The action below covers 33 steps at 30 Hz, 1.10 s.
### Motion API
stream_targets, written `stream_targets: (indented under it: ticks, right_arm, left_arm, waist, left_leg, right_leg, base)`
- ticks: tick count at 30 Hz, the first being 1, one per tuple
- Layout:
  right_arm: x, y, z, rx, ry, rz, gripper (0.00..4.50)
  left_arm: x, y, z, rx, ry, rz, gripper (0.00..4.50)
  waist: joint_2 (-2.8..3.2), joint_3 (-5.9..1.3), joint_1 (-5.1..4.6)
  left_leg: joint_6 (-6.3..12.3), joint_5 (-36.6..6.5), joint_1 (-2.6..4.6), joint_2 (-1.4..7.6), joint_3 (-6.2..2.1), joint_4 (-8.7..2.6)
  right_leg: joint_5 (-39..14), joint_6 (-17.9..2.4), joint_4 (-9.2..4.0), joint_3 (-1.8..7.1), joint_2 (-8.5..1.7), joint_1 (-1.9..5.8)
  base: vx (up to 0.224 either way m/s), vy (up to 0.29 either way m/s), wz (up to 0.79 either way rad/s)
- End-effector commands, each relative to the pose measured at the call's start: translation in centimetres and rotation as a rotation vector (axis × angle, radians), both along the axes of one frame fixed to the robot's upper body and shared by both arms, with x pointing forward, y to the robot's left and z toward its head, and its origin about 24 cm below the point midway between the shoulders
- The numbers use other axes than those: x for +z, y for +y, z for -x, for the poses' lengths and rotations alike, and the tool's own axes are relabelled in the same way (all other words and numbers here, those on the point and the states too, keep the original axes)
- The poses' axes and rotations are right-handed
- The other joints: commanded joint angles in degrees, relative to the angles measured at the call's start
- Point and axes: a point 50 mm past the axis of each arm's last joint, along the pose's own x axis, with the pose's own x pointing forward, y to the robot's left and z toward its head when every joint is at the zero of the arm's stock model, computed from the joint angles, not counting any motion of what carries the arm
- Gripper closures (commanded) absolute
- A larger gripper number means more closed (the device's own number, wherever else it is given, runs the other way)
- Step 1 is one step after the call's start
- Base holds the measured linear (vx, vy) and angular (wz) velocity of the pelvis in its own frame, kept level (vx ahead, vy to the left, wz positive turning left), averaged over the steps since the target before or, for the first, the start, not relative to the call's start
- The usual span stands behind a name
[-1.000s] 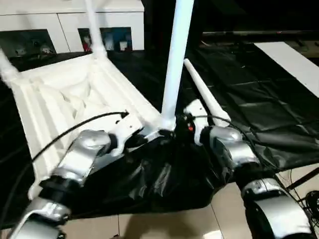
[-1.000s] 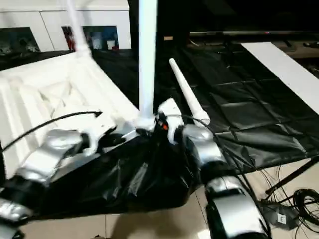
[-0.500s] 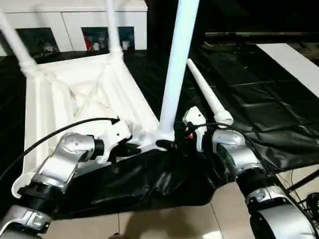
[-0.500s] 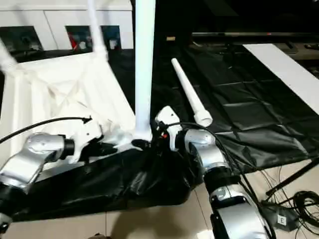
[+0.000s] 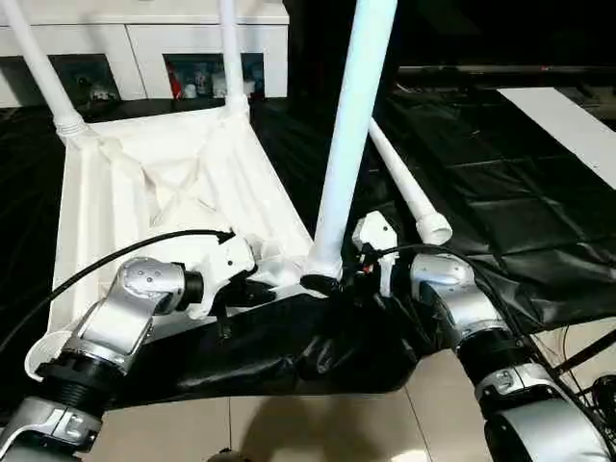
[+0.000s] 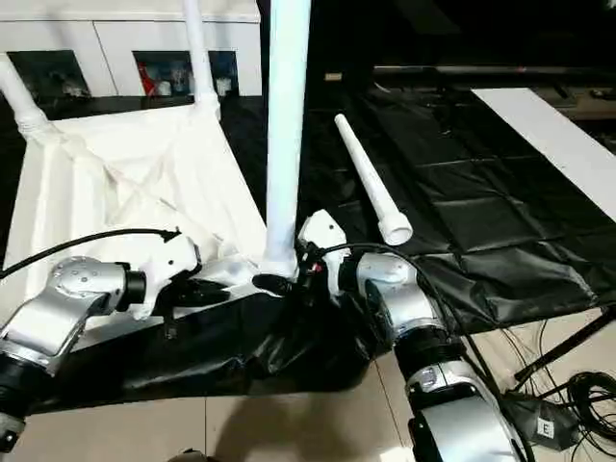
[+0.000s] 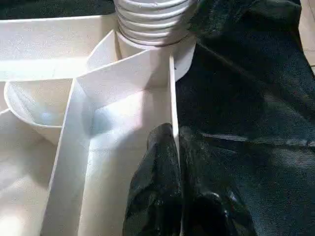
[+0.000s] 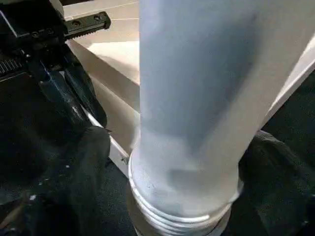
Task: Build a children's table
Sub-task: Rotate leg to tighten
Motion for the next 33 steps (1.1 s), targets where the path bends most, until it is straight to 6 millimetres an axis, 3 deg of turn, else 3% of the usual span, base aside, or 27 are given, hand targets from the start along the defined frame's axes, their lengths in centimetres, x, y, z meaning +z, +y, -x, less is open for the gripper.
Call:
stream_targets:
  ticks: [1, 5, 13, 17, 29, 30, 33]
  right_arm:
    - [0.6, -0.1, -0.3, -0.005, -0.017, -0.023, 0.71]
    - [0.3, -0.1, -0.4, -0.007, -0.014, -0.008, 0.97]
    - [0.0, -0.1, -0.5, -0.014, 0.001, -0.003, 1.69]
    - [-0.2, -0.1, -0.6, -0.020, 0.005, -0.002, 1.85]
    - [-1.2, 0.0, -0.4, -0.063, 0.038, -0.010, 1.86]
    - [-1.5, 0.2, -0.4, -0.104, 0.052, -0.017, 1.86]
    - [-2.5, 0.6, -0.5, -0.227, 0.094, -0.017, 1.86]
  left_arm:
    - [0.8, -1.0, -0.1, -0.063, -0.027, 0.040, 4.50]
    - [0.8, -1.0, -0.2, -0.061, -0.028, 0.036, 4.50]
    - [0.7, -0.8, -0.2, -0.051, -0.027, 0.032, 4.50]
    - [0.6, -0.7, -0.2, -0.049, -0.025, 0.029, 4.50]
    - [0.4, -0.7, -0.2, -0.031, -0.016, 0.042, 4.50]
    - [0.3, -0.9, -0.5, -0.007, -0.024, 0.044, 4.50]
    - [-0.3, -1.5, -1.1, 0.072, -0.028, 0.035, 4.50]
  waist:
    - [0.59, -3.84, -0.24]
    - [0.42, -3.96, -0.25]
    - [0.30, -3.95, -0.09]
    - [0.37, -3.96, -0.10]
    - [0.70, -4.05, -0.17]
    - [0.96, -4.04, -0.20]
    - [0.89, -3.73, -0.57]
  left_leg:
    - [4.95, -2.5, 1.55, 1.42, -0.04, -3.28]
    - [6.00, -0.8, 1.44, 1.29, 0.02, -3.03]
    - [6.56, -1.0, 1.40, 1.36, 0.02, -2.99]
    - [6.48, -1.3, 1.42, 1.36, -0.01, -2.99]
    - [6.32, -1.7, 1.36, 1.32, -0.08, -2.92]
    - [5.98, -2.1, 1.45, 1.35, -0.12, -2.98]
    - [4.06, -5.1, 1.62, 1.41, -0.18, -3.51]
  right_leg:
    - [14.2, -16.0, -2.87, 2.40, -3.11, 2.75]
    - [16.5, -16.4, -2.61, 2.35, -3.09, 2.77]
    - [15.1, -16.5, -2.61, 2.29, -3.17, 2.76]
    - [14.6, -16.6, -2.62, 2.26, -3.15, 2.75]
    - [15.4, -17.0, -2.53, 2.20, -3.15, 2.82]
    - [15.0, -17.0, -2.56, 2.18, -3.13, 2.74]
    - [10.8, -16.7, -3.02, 2.28, -3.25, 2.71]
  base:
    - [0.000, 0.000, 0.00]
    - [0.000, 0.000, 0.00]
    - [0.000, 0.000, 0.00]
    - [0.000, 0.000, 0.00]
    - [0.000, 0.000, 0.00]
    - [0.000, 0.000, 0.00]
    - [0.000, 0.000, 0.00]
